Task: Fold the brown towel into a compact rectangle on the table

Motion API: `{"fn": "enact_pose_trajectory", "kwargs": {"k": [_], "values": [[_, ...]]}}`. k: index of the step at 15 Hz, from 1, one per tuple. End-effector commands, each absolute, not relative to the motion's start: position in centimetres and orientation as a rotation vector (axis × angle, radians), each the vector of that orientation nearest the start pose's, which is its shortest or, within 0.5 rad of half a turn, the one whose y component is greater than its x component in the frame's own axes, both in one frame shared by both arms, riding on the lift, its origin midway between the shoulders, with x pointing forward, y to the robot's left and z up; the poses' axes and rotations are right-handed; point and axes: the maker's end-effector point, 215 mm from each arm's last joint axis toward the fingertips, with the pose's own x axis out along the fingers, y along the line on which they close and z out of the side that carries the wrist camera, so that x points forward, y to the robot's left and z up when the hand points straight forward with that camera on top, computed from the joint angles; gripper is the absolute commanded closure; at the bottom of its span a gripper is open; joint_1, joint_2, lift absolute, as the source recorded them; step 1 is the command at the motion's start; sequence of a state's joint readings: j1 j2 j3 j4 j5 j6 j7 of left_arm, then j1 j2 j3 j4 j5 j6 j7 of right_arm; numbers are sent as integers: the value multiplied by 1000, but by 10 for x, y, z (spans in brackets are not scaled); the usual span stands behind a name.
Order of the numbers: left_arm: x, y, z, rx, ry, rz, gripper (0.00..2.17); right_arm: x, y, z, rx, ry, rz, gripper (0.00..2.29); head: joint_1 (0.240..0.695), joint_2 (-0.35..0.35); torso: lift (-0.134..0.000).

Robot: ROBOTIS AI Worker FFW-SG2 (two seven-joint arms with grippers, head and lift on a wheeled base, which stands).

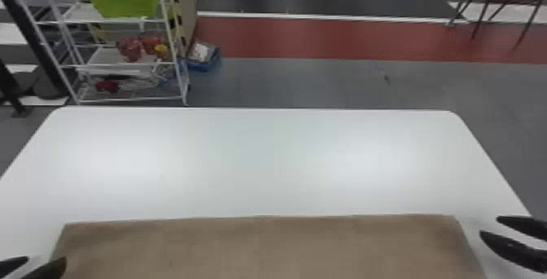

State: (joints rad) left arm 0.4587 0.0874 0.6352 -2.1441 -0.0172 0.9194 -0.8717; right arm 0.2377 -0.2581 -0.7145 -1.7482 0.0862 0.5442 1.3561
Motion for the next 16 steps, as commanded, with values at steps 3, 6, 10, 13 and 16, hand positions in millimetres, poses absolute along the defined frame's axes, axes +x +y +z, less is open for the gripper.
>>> {"fn": "enact_pose_trajectory", "kwargs": {"k": [3,6,10,13,16], "values": [[324,412,-450,-181,727,-177,215,367,-444,-413,91,563,559,282,695,-48,-122],[324,410,-452,-181,732,-181,215,367,-445,-412,92,559,559,282,695,-54,-122],[323,411,-453,-176,738,-177,215,366,-447,-414,90,555,561,282,695,-60,-122],[323,411,-453,-176,738,-177,215,368,-445,-414,92,552,563,282,695,-60,-122],[323,412,-453,-175,738,-174,215,368,-446,-413,92,552,562,282,695,-58,-122]]}}
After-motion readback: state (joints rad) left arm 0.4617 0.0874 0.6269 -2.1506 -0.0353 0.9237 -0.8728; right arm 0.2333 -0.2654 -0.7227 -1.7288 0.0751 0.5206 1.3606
